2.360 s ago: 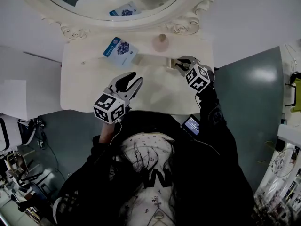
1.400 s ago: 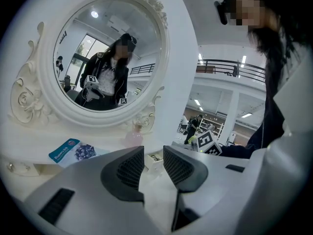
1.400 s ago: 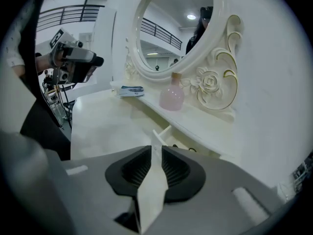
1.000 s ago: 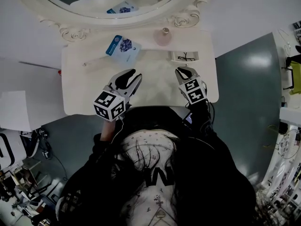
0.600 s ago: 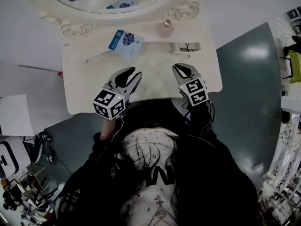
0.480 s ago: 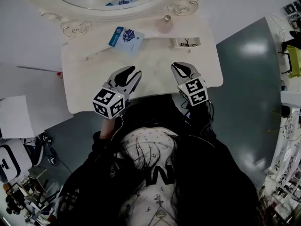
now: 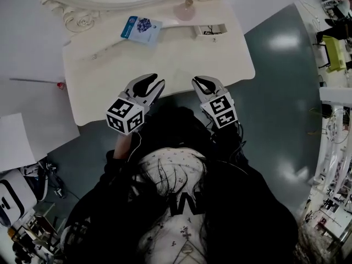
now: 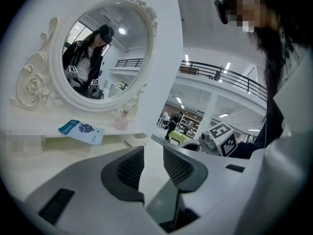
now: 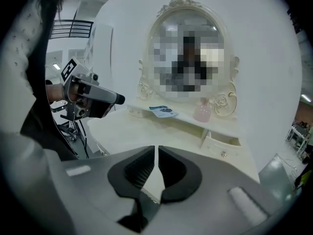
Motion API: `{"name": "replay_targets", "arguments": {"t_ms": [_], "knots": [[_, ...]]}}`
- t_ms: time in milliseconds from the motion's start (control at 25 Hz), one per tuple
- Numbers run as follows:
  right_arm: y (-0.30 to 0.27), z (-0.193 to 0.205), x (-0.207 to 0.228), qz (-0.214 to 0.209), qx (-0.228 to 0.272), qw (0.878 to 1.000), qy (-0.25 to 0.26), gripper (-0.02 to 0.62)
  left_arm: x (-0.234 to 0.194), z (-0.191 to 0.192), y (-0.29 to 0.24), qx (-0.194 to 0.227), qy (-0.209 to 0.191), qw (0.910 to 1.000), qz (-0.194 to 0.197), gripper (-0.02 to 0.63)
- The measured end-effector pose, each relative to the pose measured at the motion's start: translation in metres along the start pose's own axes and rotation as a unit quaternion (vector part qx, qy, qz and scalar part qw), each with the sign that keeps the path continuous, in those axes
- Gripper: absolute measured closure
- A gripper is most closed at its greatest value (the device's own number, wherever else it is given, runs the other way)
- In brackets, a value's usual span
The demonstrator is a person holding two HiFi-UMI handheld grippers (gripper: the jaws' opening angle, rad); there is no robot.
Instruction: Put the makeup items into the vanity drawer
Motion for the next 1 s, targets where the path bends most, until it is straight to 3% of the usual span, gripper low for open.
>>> {"name": "replay_targets", "arguments": {"t_ms": [400, 680, 1000], "knots": [[0.049, 0.008, -0.009, -0.010, 0.031, 0.999, 0.005, 0.571, 0.052, 0.011, -0.006, -0.002, -0.015, 0.9998, -0.011, 0.483], [0.098, 0.034, -0.013, -0.035, 0.047, 0.998, 0.026, 0.586, 0.120, 0.039, -0.020, -0.014, -0.017, 0.9996, -0.017, 0.483], [0.142, 0.059, -0.034, -0.070, 0.069, 0.994, 0.041, 0.586, 0.175, 0.075, -0.010, -0.003, -0.010, 0.9987, -0.051, 0.483]]}}
Point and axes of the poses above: the fingertips, and each gripper's own axes: y backward along the fingers, x to its right, z out of its underside, the point moved 10 cm from there along y, backward along the fingers, and after that the axes turned 12 degrees about z, right-handed, at the moved point
